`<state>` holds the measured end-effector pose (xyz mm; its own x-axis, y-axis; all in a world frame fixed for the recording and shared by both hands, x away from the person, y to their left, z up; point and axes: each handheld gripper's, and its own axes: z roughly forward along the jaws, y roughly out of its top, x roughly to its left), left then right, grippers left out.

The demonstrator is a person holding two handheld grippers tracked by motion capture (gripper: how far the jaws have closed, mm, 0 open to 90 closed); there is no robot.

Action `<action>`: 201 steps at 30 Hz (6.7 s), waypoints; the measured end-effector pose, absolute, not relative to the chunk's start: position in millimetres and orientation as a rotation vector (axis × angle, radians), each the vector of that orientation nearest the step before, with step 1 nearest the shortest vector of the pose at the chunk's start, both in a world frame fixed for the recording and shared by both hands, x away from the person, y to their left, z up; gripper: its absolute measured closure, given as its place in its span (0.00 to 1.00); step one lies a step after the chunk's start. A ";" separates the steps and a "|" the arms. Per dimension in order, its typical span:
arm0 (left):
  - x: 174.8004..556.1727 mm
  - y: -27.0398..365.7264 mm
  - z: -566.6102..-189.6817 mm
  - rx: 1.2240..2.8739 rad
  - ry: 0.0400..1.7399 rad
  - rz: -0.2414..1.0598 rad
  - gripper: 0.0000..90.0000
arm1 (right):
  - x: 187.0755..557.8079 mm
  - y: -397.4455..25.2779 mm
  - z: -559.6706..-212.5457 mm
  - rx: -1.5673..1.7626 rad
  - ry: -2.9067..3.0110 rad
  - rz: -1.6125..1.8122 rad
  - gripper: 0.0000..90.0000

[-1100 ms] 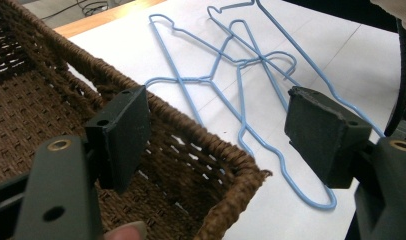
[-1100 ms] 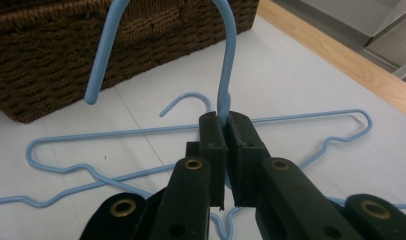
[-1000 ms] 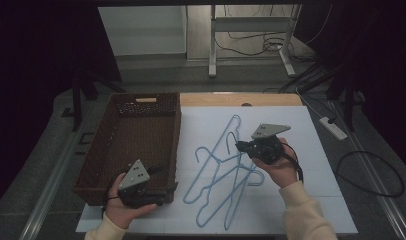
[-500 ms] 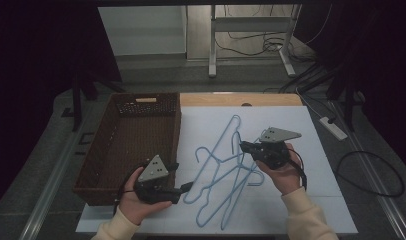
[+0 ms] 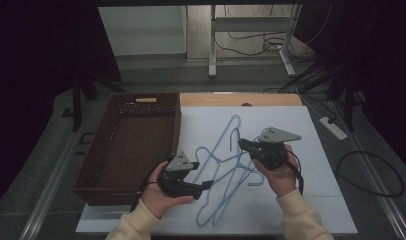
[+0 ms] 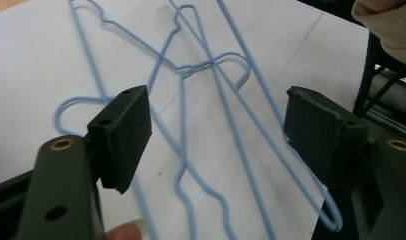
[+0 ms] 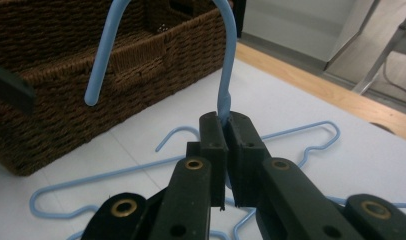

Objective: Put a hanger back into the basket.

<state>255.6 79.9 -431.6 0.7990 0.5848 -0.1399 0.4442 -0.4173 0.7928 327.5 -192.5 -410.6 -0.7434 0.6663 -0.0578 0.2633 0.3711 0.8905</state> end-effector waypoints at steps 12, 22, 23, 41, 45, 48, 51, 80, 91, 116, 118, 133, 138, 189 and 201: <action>272.6 47.6 -442.0 2.099 0.770 0.063 0.38 | 316.5 -181.7 -403.0 0.795 2.163 1.375 0.96; 283.4 39.7 -447.7 2.122 0.774 -0.125 0.86 | 313.0 -177.6 -401.5 0.776 2.150 1.404 0.96; 283.6 39.6 -447.5 2.121 0.779 -0.128 0.87 | 313.0 -178.2 -401.4 0.778 2.147 1.406 0.96; 280.9 60.8 -426.1 1.968 0.830 -0.013 0.96 | 299.7 -205.8 -388.9 0.747 2.043 1.488 0.84; 280.3 66.0 -421.6 1.952 0.813 -0.001 0.96 | 297.9 -209.9 -390.4 0.740 2.029 1.499 0.71; 279.2 69.7 -417.0 1.945 0.809 0.014 0.96 | 295.4 -212.7 -391.9 0.738 2.026 1.510 0.61; 278.5 74.8 -412.7 1.937 0.809 0.034 0.96 | 292.1 -217.2 -395.0 0.738 2.042 1.517 0.54; 269.5 147.2 -368.6 1.770 0.843 0.157 0.96 | 298.8 -283.9 -463.0 0.951 2.213 1.433 0.34; 267.6 173.1 -358.8 1.728 0.861 0.199 0.96 | 299.4 -289.2 -469.2 0.964 2.237 1.421 0.33; 264.6 245.9 -358.3 1.657 1.008 0.316 0.96 | 304.5 -288.2 -478.9 0.977 2.248 1.338 0.33; 265.5 256.2 -362.2 1.649 1.035 0.324 0.96 | 304.8 -287.2 -479.6 0.969 2.251 1.330 0.33; 267.2 304.4 -387.5 1.665 1.134 0.363 0.96 | 305.6 -285.0 -481.9 0.976 2.271 1.307 0.34; 268.2 310.6 -395.4 1.697 1.147 0.352 0.96 | 305.9 -285.1 -482.3 0.978 2.270 1.304 0.35; 315.1 306.8 -439.8 1.996 1.360 0.336 0.96 | 306.2 -283.8 -484.2 0.975 2.276 1.274 0.34; 330.8 300.2 -446.2 2.148 1.443 0.407 0.96 | 306.1 -283.8 -484.2 0.973 2.274 1.270 0.34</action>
<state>330.8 300.2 -446.2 0.3885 0.9207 -0.0371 0.7658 -0.3002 0.5687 306.1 -283.8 -484.2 -0.6986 0.7152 0.0201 0.3923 0.3594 0.8467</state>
